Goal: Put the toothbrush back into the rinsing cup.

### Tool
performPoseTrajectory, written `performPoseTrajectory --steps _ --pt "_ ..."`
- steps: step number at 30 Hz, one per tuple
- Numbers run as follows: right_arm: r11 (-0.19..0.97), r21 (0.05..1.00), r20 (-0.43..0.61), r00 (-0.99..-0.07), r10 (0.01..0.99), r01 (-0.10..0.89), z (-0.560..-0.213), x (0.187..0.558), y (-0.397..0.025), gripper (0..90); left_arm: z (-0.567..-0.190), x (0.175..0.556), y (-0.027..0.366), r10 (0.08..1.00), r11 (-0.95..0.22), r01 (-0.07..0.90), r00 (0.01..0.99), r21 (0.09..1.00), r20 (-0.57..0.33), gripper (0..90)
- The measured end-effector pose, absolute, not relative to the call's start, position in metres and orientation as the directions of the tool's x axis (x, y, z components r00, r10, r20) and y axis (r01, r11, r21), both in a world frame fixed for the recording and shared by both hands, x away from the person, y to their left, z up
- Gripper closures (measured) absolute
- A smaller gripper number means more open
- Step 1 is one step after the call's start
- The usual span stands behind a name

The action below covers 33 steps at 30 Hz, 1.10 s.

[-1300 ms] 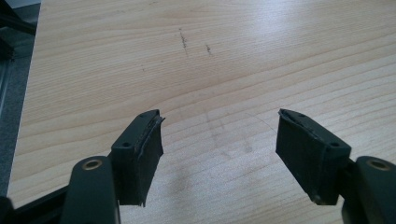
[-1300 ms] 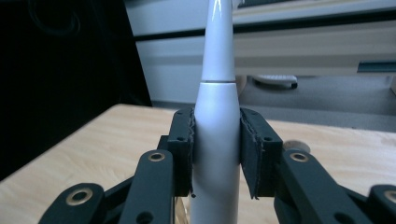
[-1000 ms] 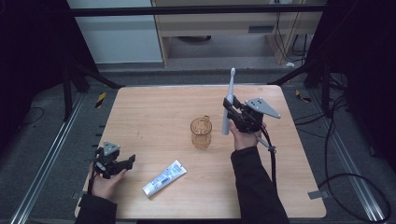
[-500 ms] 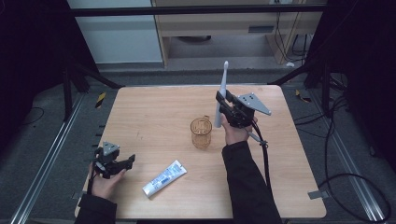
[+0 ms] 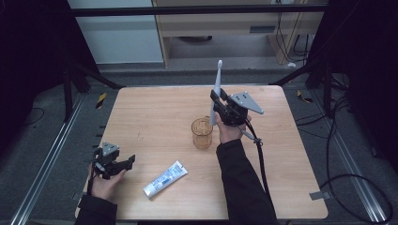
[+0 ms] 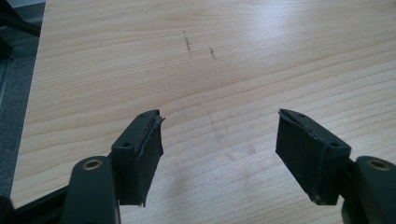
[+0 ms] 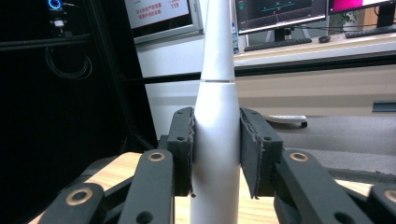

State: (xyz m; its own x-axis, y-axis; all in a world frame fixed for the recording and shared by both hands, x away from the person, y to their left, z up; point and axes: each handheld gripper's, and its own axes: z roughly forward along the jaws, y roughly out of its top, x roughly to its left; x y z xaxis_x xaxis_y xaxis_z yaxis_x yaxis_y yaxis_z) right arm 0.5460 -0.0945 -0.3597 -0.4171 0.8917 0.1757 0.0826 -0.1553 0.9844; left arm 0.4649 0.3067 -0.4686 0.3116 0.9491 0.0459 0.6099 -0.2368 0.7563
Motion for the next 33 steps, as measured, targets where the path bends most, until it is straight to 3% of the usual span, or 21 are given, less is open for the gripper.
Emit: performPoseTrajectory --steps 33 --pt "-0.095 0.975 0.178 -0.451 0.875 0.199 -0.401 0.555 -0.078 67.4 -0.469 0.465 0.306 0.948 -0.242 0.608 0.315 0.756 0.05 30.6"
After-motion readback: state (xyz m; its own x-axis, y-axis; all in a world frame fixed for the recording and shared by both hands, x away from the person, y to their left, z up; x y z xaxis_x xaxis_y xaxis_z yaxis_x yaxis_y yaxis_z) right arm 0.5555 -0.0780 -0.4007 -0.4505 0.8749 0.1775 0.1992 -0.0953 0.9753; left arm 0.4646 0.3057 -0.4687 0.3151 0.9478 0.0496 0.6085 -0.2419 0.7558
